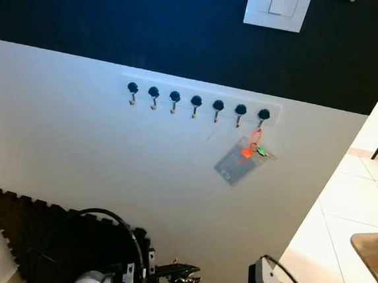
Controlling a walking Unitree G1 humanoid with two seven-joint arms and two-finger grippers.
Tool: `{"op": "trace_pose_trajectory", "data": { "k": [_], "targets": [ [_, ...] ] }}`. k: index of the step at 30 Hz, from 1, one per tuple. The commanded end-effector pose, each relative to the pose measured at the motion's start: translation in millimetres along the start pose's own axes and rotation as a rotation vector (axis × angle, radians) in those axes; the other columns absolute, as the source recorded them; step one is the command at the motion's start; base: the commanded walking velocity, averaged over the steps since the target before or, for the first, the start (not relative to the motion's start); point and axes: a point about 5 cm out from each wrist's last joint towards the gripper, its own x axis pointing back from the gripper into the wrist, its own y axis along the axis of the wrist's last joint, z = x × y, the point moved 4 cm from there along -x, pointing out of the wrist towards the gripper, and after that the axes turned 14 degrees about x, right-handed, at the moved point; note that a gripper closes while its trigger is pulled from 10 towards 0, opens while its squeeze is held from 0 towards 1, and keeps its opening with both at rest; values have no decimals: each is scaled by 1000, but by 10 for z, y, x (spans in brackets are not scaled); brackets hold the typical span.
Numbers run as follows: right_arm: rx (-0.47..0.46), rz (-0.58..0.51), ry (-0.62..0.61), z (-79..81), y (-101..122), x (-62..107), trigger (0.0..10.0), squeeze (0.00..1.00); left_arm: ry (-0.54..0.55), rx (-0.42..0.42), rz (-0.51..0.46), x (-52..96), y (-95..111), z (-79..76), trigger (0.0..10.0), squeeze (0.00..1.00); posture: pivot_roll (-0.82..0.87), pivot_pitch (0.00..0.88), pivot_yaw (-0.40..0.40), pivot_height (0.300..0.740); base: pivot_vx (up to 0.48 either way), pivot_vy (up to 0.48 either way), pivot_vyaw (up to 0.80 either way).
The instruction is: Hang keys on a hook
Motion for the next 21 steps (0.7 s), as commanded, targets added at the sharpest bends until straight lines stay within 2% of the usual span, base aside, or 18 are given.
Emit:
{"op": "trace_pose_trajectory", "data": {
  "k": [1,2,4,5,6,8,9,16,21],
  "targets": [
    [-4,-12,31,50,27,-14,10000,0,-14,-1,-16,-54,19,-36,10000,0,49,75,-67,740,0,0,0],
    [-5,-17,31,56,28,-25,8157,0,-14,-1,-17,-56,20,-37,10000,0,48,76,-64,740,0,0,0],
    [-5,-20,29,59,29,-32,8157,0,-15,-1,-18,-58,22,-38,10000,0,48,76,-64,740,0,0,0],
    [-5,-23,28,59,30,-37,4706,0,-15,0,-18,-59,22,-38,10000,0,48,76,-64,740,0,0,0],
    [-8,-27,28,58,34,-42,3804,0,-15,0,-19,-62,23,-39,10000,0,48,77,-63,740,0,0,0],
    [-9,-32,25,52,44,-46,3843,0,-15,0,-18,-65,23,-39,10000,0,50,77,-64,740,0,0,0],
    [-10,-36,16,40,58,-47,9765,0,-14,1,-18,-69,22,-36,10000,0,50,77,-64,740,0,0,0],
    [-23,-49,-44,-22,82,-26,10000,0,-3,3,-18,-73,21,-19,10000,0,51,75,-64,740,0,0,0],
    [-67,-66,-65,-19,86,-5,10000,0,6,4,-19,-67,21,-8,10000,0,52,72,-64,740,0,0,0]
  ]
}}
